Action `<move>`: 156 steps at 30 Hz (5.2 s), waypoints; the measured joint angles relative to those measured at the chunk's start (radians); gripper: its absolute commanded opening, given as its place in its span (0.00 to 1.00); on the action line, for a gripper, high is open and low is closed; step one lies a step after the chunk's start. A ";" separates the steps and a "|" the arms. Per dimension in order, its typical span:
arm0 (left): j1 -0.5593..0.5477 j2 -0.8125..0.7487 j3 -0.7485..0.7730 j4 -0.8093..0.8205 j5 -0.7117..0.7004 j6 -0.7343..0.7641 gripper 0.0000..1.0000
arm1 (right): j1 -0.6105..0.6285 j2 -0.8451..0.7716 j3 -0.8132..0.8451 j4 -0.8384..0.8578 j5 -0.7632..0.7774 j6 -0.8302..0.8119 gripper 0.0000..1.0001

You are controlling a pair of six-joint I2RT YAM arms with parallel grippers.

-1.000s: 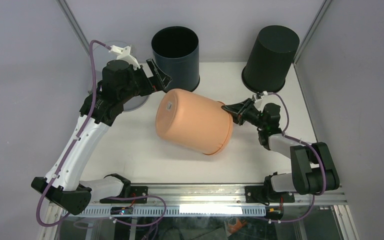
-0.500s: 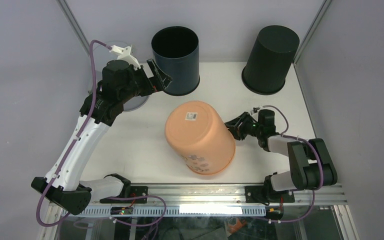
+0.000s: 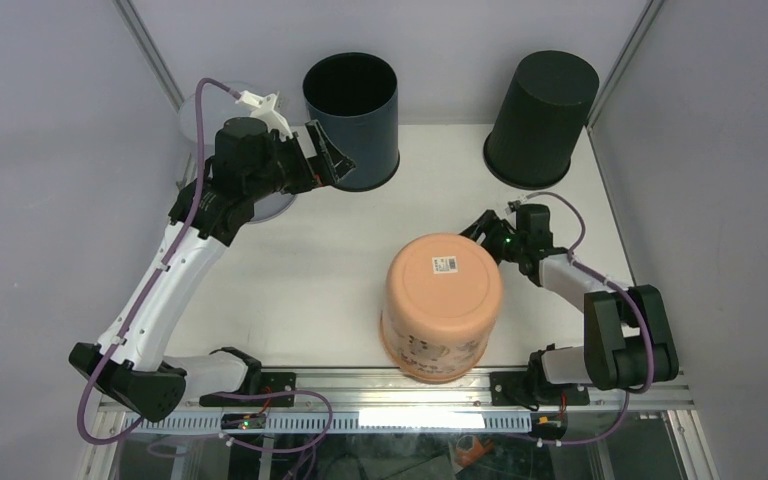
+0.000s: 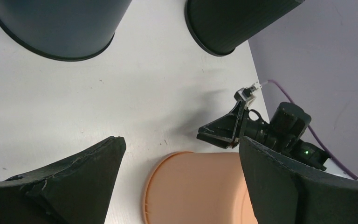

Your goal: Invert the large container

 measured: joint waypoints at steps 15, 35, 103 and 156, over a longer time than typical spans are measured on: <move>0.000 0.032 -0.002 0.001 0.135 0.043 0.99 | 0.000 -0.041 0.481 -0.410 0.178 -0.330 0.72; 0.158 0.056 -0.033 0.007 0.088 -0.002 0.99 | 0.518 -0.309 0.774 -0.705 -0.256 -0.792 0.83; 0.010 0.237 0.216 -0.014 -0.095 0.124 0.99 | 0.209 -0.121 0.702 -0.809 0.678 -0.521 0.94; -0.098 0.846 0.644 0.221 -0.260 0.679 0.34 | 0.207 -0.260 0.645 -0.752 0.640 -0.529 0.95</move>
